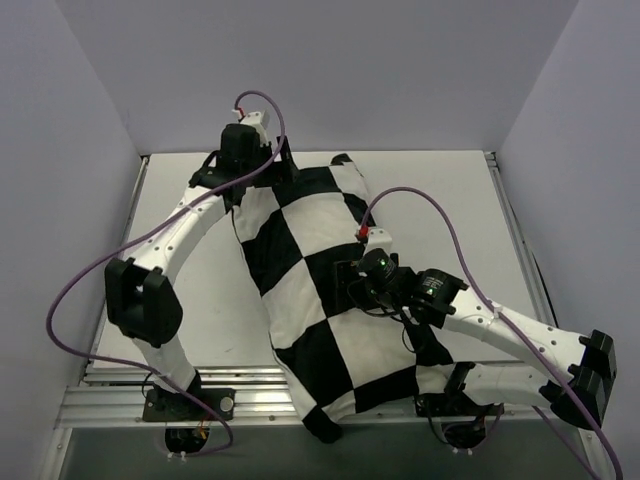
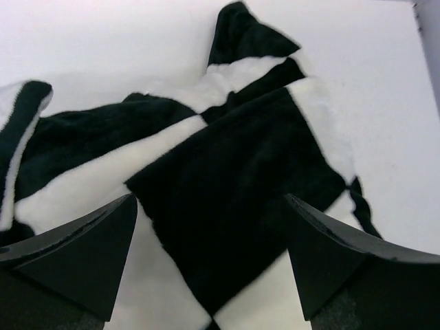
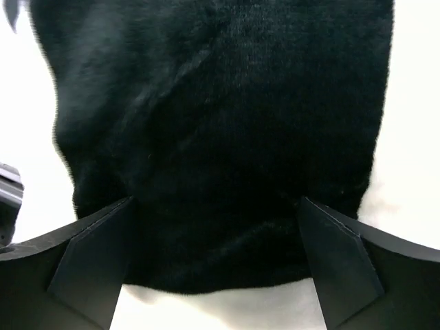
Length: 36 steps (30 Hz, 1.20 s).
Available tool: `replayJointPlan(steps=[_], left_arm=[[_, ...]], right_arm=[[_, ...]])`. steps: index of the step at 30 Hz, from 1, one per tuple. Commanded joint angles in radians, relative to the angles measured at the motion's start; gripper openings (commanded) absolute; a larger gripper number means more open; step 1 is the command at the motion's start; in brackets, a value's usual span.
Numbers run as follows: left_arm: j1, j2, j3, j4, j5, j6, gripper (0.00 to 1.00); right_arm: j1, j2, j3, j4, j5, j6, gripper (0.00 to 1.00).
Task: Remove the pillowcase from the pillow
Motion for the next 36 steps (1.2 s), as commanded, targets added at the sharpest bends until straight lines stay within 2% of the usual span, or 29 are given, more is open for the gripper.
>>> replayJointPlan(steps=[1, 3, 5, 6, 7, 11, 14, 16, 19, 23, 26, 28, 31, 36], left_arm=[[0.013, 0.104, 0.067, -0.009, 0.078, 0.023, 0.94], [0.016, 0.115, -0.026, -0.009, 0.074, 0.003, 0.94], [0.017, 0.043, -0.155, 0.035, 0.067, -0.06, 0.94], [0.02, 0.003, -0.234, 0.116, 0.08, -0.086, 0.95], [0.02, -0.037, -0.399, 0.153, 0.084, -0.139, 0.95], [0.019, -0.302, -0.742, 0.252, 0.098, -0.247, 0.95], [0.011, -0.495, -0.907, 0.24, 0.127, -0.279, 0.95], [0.003, -0.6, -0.937, 0.156, 0.127, -0.27, 0.95], [-0.006, -0.84, -0.918, 0.011, 0.124, -0.246, 0.95], [-0.006, -1.0, -0.815, -0.162, 0.092, -0.204, 0.95], [-0.004, -1.062, -0.748, -0.256, 0.039, -0.163, 0.95], [-0.003, -1.063, -0.723, -0.283, -0.049, -0.123, 0.95], [0.008, -1.008, -0.698, -0.262, -0.121, -0.083, 0.95], [0.028, -0.781, -0.675, -0.062, -0.112, -0.057, 0.95]], right_arm=[[-0.056, 0.018, -0.079, 0.013, -0.043, 0.048, 0.93], [-0.117, 0.047, -0.126, 0.064, -0.089, 0.026, 0.92], [-0.215, 0.066, -0.154, 0.099, -0.103, -0.008, 0.91], [-0.249, 0.087, -0.154, 0.128, -0.108, -0.021, 0.91], [-0.284, 0.101, -0.151, 0.145, -0.117, -0.05, 0.91], [-0.47, 0.199, -0.084, 0.211, -0.157, -0.116, 0.9], [-0.512, 0.297, 0.027, 0.231, -0.11, -0.17, 0.9], [-0.525, 0.369, 0.128, 0.221, -0.045, -0.185, 0.91], [-0.538, 0.403, 0.243, 0.215, -0.014, -0.218, 0.92], [-0.524, 0.366, 0.327, 0.224, 0.006, -0.255, 0.92], [-0.454, 0.317, 0.349, 0.209, 0.061, -0.285, 0.92], [-0.356, 0.276, 0.345, 0.196, 0.107, -0.294, 0.92], [-0.279, 0.227, 0.316, 0.181, 0.148, -0.262, 0.92], [-0.095, 0.188, 0.215, 0.19, 0.187, -0.177, 0.91]])
